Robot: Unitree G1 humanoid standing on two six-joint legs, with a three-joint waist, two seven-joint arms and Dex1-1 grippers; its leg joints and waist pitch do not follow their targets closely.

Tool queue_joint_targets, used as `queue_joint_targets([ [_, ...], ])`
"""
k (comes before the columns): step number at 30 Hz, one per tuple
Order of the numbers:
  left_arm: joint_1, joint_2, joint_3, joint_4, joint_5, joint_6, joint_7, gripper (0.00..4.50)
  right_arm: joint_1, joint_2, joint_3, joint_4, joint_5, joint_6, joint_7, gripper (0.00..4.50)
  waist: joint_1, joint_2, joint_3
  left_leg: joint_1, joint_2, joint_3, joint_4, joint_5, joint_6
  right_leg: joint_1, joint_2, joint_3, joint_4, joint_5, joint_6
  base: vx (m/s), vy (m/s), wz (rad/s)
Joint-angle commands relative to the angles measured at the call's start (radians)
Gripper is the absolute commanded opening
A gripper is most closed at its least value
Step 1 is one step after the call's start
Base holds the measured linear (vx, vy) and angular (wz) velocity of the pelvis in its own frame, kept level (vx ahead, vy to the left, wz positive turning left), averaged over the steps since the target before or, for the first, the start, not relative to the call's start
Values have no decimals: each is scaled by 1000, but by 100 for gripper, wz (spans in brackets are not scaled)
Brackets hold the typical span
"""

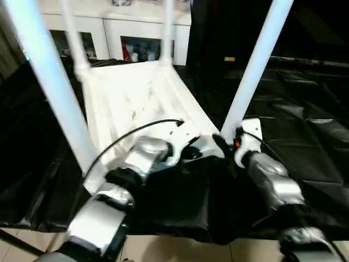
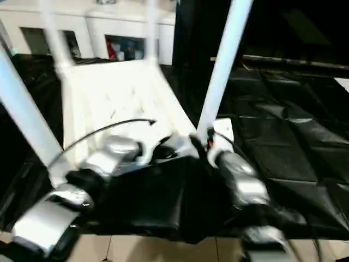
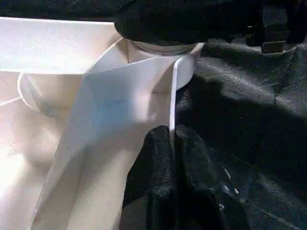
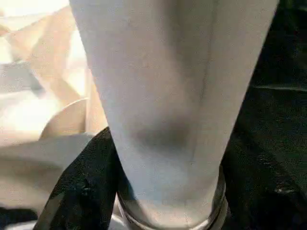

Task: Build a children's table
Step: Rotate leg to tighten

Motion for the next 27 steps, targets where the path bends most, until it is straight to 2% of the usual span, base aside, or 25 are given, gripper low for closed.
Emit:
queue_joint_targets([
  [1, -24, -36, 16, 23, -9, -23, 68, 0, 33, 70, 83, 60, -17, 31, 32, 259, 3, -9, -48, 0, 48, -26, -63, -200, 54, 40, -75, 47, -87, -282, -171, 0, 0, 0],
  [2, -24, -36, 16, 23, -9, -23, 68, 0, 33, 70, 83, 60, -17, 31, 32, 259, 3, -9, -47, 0, 48, -26, -63, -205, 55, 40, -76, 47, -88, -294, -168, 0, 0, 0],
  [3, -25, -35, 15, 24, -8, -27, 65, 0, 34, 73, 82, 56, -12, 22, 42, 315, 2, -8, -46, 2, 49, -27, -65, -219, 55, 39, -77, 47, -91, -324, -162, 0, 0, 0],
  [5, -21, -20, 9, 18, -14, -53, 22, 0, 38, 52, 91, 26, -7, 1, 112, 335, 1, -7, -46, 3, 52, -29, -66, -237, 51, 37, -77, 47, -94, -353, -156, 0, 0, 0],
  [6, -18, -16, 8, 16, -16, -59, 11, 0, 40, 44, 94, 19, -7, 1, 126, 335, 1, -8, -46, 3, 52, -29, -67, -241, 51, 37, -76, 47, -94, -353, -155, 0, 0, 0],
  [10, -3, 12, 8, -2, -33, -87, -66, 0, 60, -32, 117, -56, 14, 25, 258, 381, 2, -12, -47, -2, 52, -28, -65, -220, 70, 44, -76, 48, -88, -302, -161, 0, 0, 0],
  [13, 3, 35, 2, -3, -34, -107, -119, 0, 81, -94, 139, -98, 10, 13, 348, 381, 6, -12, -47, -3, 52, -27, -63, -205, 82, 45, -78, 48, -89, -303, -163, 0, 0, 0],
  [15, 16, 65, 0, -15, -50, -137, -205, 0, 116, -180, 165, -152, 17, 2, 478, 381, 10, -14, -45, -3, 53, -27, -62, -204, 90, 47, -78, 47, -90, -304, -163, 0, 0, 0],
  [18, 46, 106, -2, -68, -96, -148, -368, 0, 151, -265, 170, -210, 39, 14, 612, 381, 15, -15, -45, -5, 56, -27, -61, -196, 106, 46, -80, 48, -85, -290, -178, 0, 0, 0],
  [21, 59, 123, 1, -102, -123, -130, -445, 0, 164, -296, 172, -231, 45, 20, 658, 381, 16, -14, -44, -3, 58, -25, -61, -201, 104, 41, -79, 48, -86, -308, -183, 0, 0, 0],
  [23, 81, 163, -13, -144, -135, -120, -537, 0, 175, -331, 179, -254, 54, 20, 709, 381, 22, -15, -44, -3, 61, -26, -63, -194, 96, 41, -81, 49, -83, -308, -187, 0, 0, 0],
  [26, 89, 175, -12, -158, -142, -115, -567, 0, 181, -344, 187, -269, 60, 24, 736, 381, 28, -12, -48, 0, 62, -24, -60, -170, 95, 39, -79, 49, -77, -249, -202, 0, 0, 0],
  [27, 95, 181, -10, -169, -145, -111, -578, 0, 184, -345, 187, -275, 67, 28, 747, 381, 30, -14, -47, -3, 61, -22, -59, -159, 100, 41, -78, 49, -73, -225, -208, 0, 0, 0],
])
